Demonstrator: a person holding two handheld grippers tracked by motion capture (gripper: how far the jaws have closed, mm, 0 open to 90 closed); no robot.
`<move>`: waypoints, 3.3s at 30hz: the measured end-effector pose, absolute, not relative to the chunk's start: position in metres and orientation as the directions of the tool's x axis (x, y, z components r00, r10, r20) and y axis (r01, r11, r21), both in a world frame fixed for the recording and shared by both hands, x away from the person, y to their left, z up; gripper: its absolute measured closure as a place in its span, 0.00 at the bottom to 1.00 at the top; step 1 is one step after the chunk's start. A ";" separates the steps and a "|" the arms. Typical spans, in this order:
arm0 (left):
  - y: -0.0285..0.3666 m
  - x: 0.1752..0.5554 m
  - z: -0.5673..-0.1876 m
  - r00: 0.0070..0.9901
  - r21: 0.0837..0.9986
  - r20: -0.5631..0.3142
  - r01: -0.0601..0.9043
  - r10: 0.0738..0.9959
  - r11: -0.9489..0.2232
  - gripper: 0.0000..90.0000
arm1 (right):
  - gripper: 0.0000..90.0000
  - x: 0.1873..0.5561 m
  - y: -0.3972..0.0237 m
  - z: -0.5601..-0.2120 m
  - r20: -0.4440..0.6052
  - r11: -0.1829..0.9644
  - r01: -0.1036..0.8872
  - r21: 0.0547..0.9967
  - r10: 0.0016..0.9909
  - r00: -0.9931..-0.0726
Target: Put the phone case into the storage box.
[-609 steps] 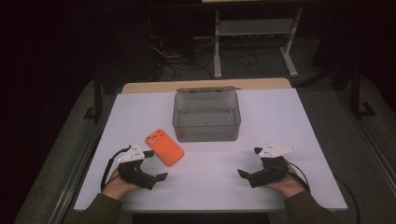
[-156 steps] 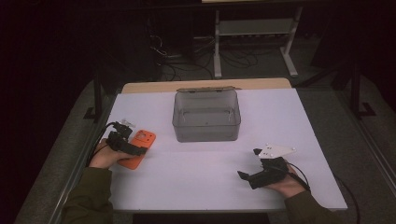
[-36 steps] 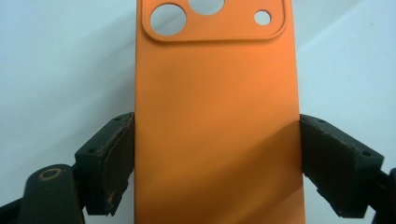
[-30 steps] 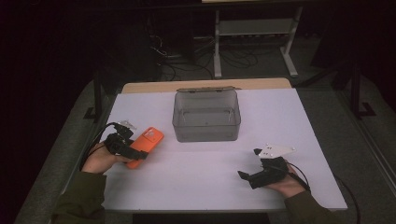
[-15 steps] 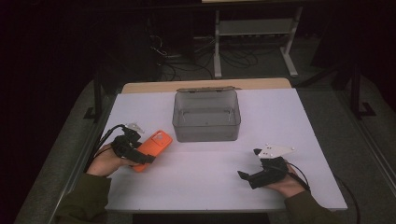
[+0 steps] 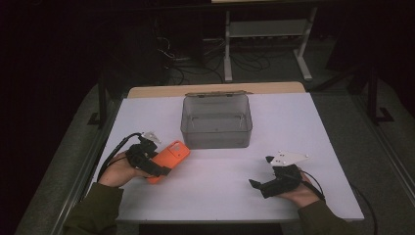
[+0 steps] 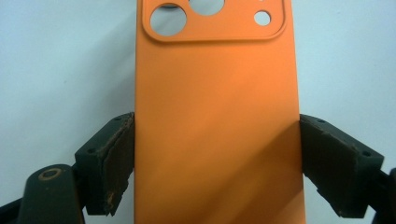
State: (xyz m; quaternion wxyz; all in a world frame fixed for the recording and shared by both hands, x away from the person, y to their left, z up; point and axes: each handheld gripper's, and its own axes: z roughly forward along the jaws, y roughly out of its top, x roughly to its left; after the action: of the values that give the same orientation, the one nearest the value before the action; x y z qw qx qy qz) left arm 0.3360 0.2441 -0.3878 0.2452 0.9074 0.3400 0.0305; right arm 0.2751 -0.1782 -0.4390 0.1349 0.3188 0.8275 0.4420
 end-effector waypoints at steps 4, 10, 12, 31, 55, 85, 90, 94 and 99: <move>0.237 0.334 -0.388 0.782 0.464 -0.110 0.586 0.613 -0.664 0.18 | 0.00 0.275 -0.178 -0.439 0.058 0.407 0.408 0.817 0.646 -0.761; 0.225 0.332 -0.389 0.801 0.462 -0.115 0.567 0.587 -0.682 0.18 | 0.00 0.275 -0.178 -0.439 0.059 0.405 0.408 0.818 0.647 -0.760; 0.221 0.332 -0.389 0.807 0.461 -0.117 0.560 0.578 -0.688 0.18 | 0.00 0.275 -0.178 -0.439 0.060 0.405 0.409 0.818 0.647 -0.760; 0.172 0.333 -0.389 0.869 0.465 -0.122 0.477 0.480 -0.746 0.18 | 0.00 0.275 -0.179 -0.439 0.063 0.405 0.406 0.819 0.641 -0.765; 0.131 0.345 -0.386 0.909 0.477 -0.127 0.408 0.398 -0.779 0.18 | 0.00 0.275 -0.178 -0.439 0.067 0.403 0.404 0.821 0.636 -0.769; 0.135 0.344 -0.382 0.911 0.489 -0.123 0.400 0.393 -0.775 0.18 | 0.00 0.288 -0.144 -0.427 0.023 0.457 0.370 0.809 0.605 -0.796; 0.137 0.344 -0.380 0.911 0.489 -0.122 0.401 0.394 -0.775 0.18 | 0.00 0.292 -0.136 -0.427 0.021 0.461 0.365 0.809 0.597 -0.802; 0.136 0.344 -0.380 0.912 0.490 -0.121 0.399 0.392 -0.775 0.18 | 0.00 0.295 -0.129 -0.426 0.017 0.467 0.355 0.810 0.586 -0.810; 0.136 0.344 -0.380 0.913 0.489 -0.119 0.397 0.391 -0.777 0.18 | 0.00 0.299 -0.121 -0.427 0.012 0.474 0.347 0.809 0.577 -0.817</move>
State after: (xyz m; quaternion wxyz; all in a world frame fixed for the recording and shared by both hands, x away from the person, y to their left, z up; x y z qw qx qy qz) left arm 0.3441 0.1362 -0.3804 0.2608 0.9425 0.2089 -0.0055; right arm 0.2989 -0.1206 -0.4271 0.1323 0.2723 0.8482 0.4347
